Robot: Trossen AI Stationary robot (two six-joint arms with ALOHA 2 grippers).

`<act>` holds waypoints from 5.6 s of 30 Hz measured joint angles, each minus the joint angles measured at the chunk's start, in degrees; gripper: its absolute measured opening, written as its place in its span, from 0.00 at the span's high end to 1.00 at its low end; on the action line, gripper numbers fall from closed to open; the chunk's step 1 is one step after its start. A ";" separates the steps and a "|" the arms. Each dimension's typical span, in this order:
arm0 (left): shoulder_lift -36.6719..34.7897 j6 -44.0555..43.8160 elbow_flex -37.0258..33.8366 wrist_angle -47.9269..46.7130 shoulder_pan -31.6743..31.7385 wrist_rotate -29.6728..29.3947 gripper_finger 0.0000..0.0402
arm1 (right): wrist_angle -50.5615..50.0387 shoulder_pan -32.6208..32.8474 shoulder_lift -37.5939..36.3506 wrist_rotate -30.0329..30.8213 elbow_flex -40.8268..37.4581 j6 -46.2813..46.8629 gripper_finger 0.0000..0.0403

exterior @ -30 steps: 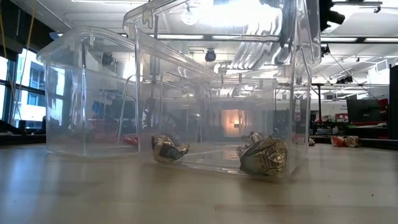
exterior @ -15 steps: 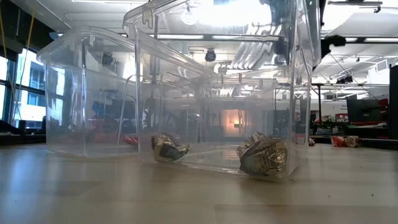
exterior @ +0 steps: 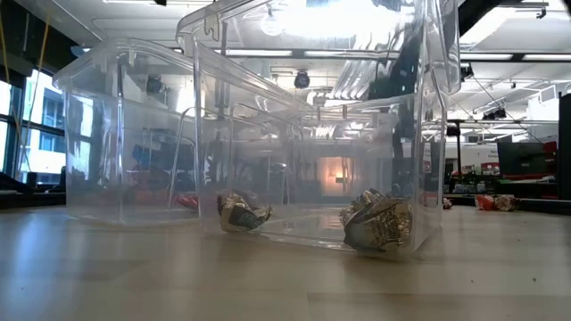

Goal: Sort candy
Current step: Put the gold candy into the bottom left transparent bin, then put the brown candy into the bottom right transparent bin

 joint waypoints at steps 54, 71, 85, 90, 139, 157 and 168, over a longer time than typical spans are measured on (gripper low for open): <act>-12.42 8.43 0.05 5.97 4.02 4.88 0.46 | -1.65 5.29 -20.88 -6.14 -8.22 -14.57 0.98; -10.25 11.84 0.04 2.10 5.67 5.78 0.46 | 32.78 49.36 -26.80 -11.09 -8.20 -1.19 1.00; -10.62 11.78 0.02 0.12 6.18 9.63 0.46 | 30.22 64.56 -15.66 -18.80 -8.20 15.15 0.95; -10.89 10.53 0.02 -1.57 6.18 9.86 0.46 | 23.74 66.82 -15.13 -21.15 -8.20 13.71 0.75; -10.84 -2.17 0.02 0.33 6.18 4.33 0.46 | 20.01 7.88 -8.28 -0.31 -32.50 27.36 0.51; -11.58 8.83 0.02 5.14 6.12 2.65 0.46 | 4.17 25.25 -37.06 0.92 -22.34 2.11 0.98; -11.54 9.00 0.02 4.85 6.12 -1.03 0.46 | 26.02 55.09 -41.47 -9.11 -18.45 3.57 0.97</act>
